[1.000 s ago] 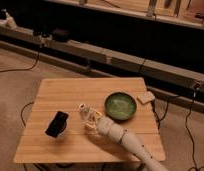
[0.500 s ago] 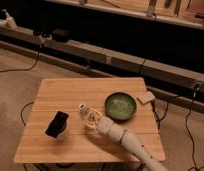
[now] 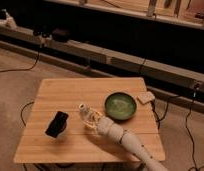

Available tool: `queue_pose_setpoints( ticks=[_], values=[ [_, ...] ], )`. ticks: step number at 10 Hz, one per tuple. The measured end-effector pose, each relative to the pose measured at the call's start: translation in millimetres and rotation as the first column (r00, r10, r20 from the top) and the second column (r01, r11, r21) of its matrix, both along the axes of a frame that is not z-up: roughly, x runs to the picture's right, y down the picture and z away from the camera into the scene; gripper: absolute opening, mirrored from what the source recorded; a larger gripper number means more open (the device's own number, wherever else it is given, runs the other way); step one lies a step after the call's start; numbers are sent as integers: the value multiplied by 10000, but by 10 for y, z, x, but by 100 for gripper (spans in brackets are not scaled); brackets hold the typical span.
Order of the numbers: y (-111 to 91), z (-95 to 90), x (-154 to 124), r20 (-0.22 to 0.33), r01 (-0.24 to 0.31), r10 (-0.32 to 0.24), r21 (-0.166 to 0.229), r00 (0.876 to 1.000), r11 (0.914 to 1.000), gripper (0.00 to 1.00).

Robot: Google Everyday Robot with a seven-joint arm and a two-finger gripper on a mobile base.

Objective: Stand the bottle upright

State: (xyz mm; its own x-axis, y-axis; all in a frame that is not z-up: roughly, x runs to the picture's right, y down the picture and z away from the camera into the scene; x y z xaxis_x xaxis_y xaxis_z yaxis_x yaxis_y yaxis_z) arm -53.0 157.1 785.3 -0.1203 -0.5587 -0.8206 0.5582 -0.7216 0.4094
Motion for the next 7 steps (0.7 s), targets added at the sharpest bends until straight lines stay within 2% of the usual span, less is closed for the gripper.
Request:
queue_pose_setpoints(
  ticks=[1, 2, 3, 6, 7],
  values=[
    [0, 0, 0, 1, 0, 0, -1, 10000, 10000, 23],
    [0, 0, 0, 0, 0, 0, 0, 10000, 10000, 26],
    [0, 0, 0, 0, -1, 1, 0, 10000, 10000, 24],
    [-16, -23, 1, -6, 16, -16, -11, 10000, 10000, 1],
    [-38, -54, -10, -17, 67, -67, -11, 10000, 10000, 0]
  ],
)
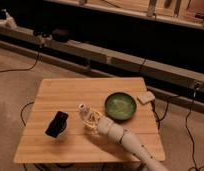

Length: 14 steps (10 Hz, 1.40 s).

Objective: Stand the bottle upright

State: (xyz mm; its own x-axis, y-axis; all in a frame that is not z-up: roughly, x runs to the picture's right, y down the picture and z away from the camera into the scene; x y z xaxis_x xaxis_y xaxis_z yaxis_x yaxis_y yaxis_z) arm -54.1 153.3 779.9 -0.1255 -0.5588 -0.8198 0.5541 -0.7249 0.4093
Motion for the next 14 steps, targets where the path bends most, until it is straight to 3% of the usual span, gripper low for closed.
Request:
queue_pose_setpoints(
  ticks=[14],
  values=[
    [-113, -118, 12, 10, -63, 63, 10, 10000, 10000, 0]
  ],
)
